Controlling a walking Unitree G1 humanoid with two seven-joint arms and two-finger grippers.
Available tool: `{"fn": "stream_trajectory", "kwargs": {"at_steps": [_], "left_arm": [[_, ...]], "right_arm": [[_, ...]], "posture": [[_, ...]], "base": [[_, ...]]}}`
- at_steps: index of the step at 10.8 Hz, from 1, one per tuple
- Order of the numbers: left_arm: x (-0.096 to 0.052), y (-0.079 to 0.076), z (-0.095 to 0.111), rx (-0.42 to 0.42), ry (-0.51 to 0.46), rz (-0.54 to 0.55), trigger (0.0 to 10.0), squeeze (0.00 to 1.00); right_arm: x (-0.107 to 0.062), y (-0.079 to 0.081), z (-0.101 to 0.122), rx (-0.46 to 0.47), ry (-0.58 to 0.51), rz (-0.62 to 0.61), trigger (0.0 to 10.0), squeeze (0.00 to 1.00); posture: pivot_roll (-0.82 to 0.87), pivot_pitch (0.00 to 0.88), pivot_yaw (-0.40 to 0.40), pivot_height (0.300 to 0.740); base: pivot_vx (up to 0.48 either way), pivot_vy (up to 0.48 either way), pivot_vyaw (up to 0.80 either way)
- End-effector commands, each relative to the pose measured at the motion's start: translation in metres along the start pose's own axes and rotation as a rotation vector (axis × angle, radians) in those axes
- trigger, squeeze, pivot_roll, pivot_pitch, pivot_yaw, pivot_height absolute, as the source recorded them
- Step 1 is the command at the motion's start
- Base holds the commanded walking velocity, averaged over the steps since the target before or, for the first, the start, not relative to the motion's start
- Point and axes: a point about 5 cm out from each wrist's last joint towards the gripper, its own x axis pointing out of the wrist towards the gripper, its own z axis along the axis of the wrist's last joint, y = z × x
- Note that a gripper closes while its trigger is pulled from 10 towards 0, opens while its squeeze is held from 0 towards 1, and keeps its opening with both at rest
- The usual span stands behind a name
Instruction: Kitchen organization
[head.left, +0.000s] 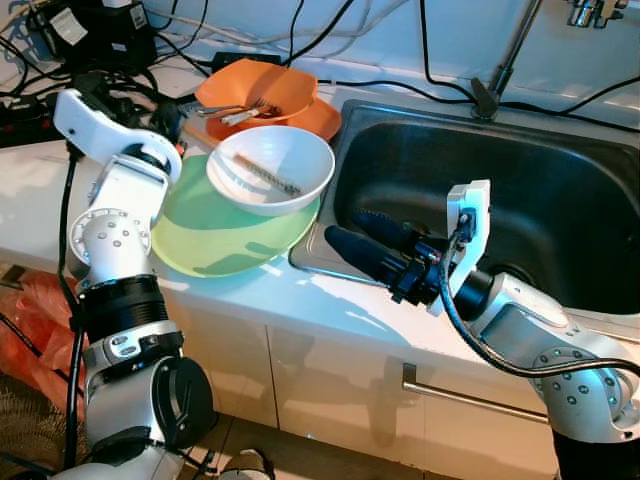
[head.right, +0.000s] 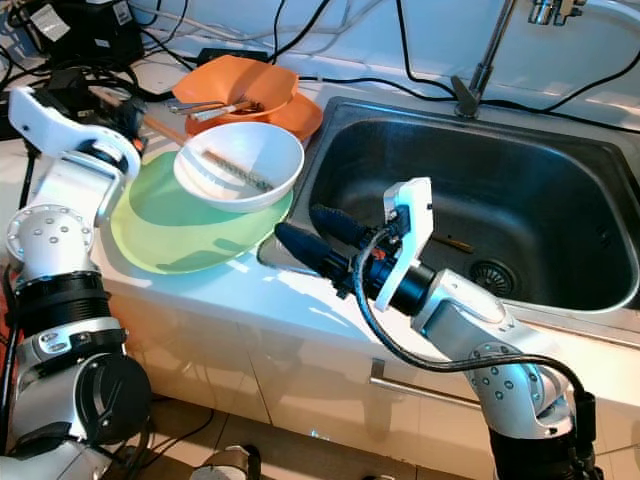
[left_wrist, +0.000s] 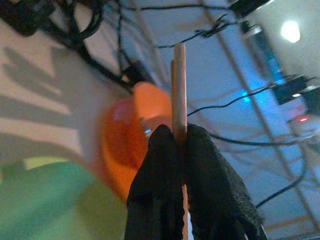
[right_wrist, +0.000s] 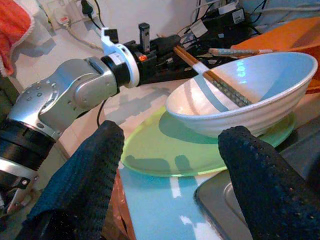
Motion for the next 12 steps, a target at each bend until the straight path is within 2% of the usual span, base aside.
{"fn": "stream_trajectory", "kwargs": {"at_steps": [1,3,5,7,8,9,11,12], "left_arm": [[-0.003,-0.004,0.003,-0.029,-0.017,-0.039,0.0,0.00],[-0.009,-0.017,0.008,-0.102,-0.025,-0.135,0.0,0.00],[-0.017,-0.041,0.011,-0.205,-0.020,-0.334,0.0,0.00],[-0.020,-0.053,0.008,-0.225,-0.005,-0.406,0.0,0.00],[-0.018,-0.057,0.004,-0.277,-0.035,-0.399,0.0,0.00],[-0.016,-0.060,-0.012,-0.370,-0.034,-0.387,0.0,0.00],[-0.012,-0.065,-0.046,-0.395,0.054,-0.409,0.0,0.00],[-0.011,-0.066,-0.071,-0.386,0.124,-0.420,0.0,0.00]], "right_arm": [[0.002,0.001,0.002,-0.013,-0.009,0.017,10.0,0.00],[0.004,-0.001,0.003,-0.014,-0.020,0.013,10.0,0.00],[0.008,-0.008,0.006,-0.012,-0.065,-0.043,10.0,0.00],[0.011,-0.014,0.011,-0.016,-0.103,-0.089,10.0,0.00],[0.014,-0.017,0.015,0.006,-0.158,-0.130,10.0,0.00],[0.023,-0.018,0.019,0.049,-0.219,-0.163,10.0,0.00],[0.038,-0.015,0.025,0.198,-0.326,-0.162,10.0,0.00],[0.046,-0.013,0.028,0.310,-0.380,-0.149,10.0,0.00]], "posture": [[0.08,0.077,0.004,0.740],[0.08,0.074,-0.001,0.740],[0.09,0.069,0.000,0.740],[0.09,0.067,0.003,0.740],[0.09,0.063,0.004,0.740],[0.08,0.059,0.008,0.740],[0.07,0.048,0.008,0.740],[0.07,0.045,0.009,0.740]], "base": [[0.000,0.000,0.00],[0.000,0.000,0.00],[0.000,0.000,0.00],[0.000,0.000,0.00],[0.000,0.000,0.00],[0.000,0.000,0.00],[0.000,0.000,0.00],[0.000,0.000,0.00]]}}
